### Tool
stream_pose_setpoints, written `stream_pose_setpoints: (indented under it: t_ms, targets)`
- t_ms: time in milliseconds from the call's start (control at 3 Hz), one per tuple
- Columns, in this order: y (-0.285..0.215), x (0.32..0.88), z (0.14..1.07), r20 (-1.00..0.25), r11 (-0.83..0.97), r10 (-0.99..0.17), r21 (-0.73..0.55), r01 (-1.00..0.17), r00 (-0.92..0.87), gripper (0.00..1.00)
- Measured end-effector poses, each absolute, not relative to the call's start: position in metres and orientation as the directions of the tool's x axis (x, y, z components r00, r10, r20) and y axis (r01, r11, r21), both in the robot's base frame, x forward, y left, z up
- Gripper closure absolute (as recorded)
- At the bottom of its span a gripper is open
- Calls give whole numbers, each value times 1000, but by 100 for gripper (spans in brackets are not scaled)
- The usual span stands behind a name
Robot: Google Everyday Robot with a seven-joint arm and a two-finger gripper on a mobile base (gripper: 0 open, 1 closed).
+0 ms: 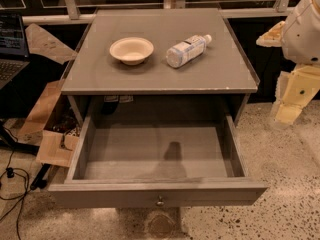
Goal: Place blue plastic bottle into top drawer
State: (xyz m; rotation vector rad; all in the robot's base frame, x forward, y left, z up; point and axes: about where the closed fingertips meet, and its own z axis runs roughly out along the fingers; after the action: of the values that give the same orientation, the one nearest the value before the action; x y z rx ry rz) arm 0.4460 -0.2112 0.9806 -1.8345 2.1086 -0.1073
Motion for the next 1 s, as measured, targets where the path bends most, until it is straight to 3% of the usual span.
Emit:
stream_pose_setpoints:
  t_ms: [667, 1000]
  targets:
    - [-209, 452, 982, -241, 132, -969, -315, -940, -55, 0]
    - [-204, 474, 982, -288, 59, -956, -372, -926, 55, 0]
